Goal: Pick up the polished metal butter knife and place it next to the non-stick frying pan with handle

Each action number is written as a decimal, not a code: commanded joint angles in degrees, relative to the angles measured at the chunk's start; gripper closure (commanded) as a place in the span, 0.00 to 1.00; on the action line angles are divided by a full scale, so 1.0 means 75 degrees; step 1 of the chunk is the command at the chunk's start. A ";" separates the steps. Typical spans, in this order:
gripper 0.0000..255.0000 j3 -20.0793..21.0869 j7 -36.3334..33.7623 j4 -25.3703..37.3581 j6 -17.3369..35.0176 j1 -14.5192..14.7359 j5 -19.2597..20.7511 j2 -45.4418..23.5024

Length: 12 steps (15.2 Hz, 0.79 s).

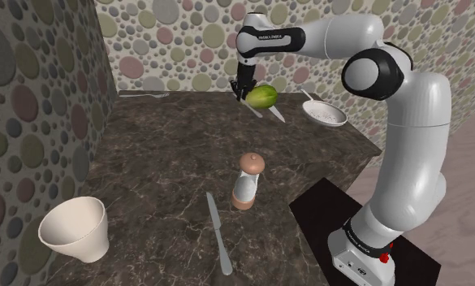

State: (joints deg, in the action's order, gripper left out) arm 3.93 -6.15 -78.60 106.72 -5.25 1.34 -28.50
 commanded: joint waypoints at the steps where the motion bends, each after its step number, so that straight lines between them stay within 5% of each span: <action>1: 1.00 0.0002 -0.0002 0.0174 -0.0199 0.0004 -0.0002 0.0022; 3: 1.00 0.0003 -0.0002 0.0348 -0.0387 0.0006 -0.0003 0.0037; 12: 1.00 -0.0332 0.1208 -0.2465 0.0519 -0.0872 -0.0205 0.1939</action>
State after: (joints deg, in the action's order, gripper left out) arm 1.77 1.84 -95.58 110.09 -11.13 -0.07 -14.96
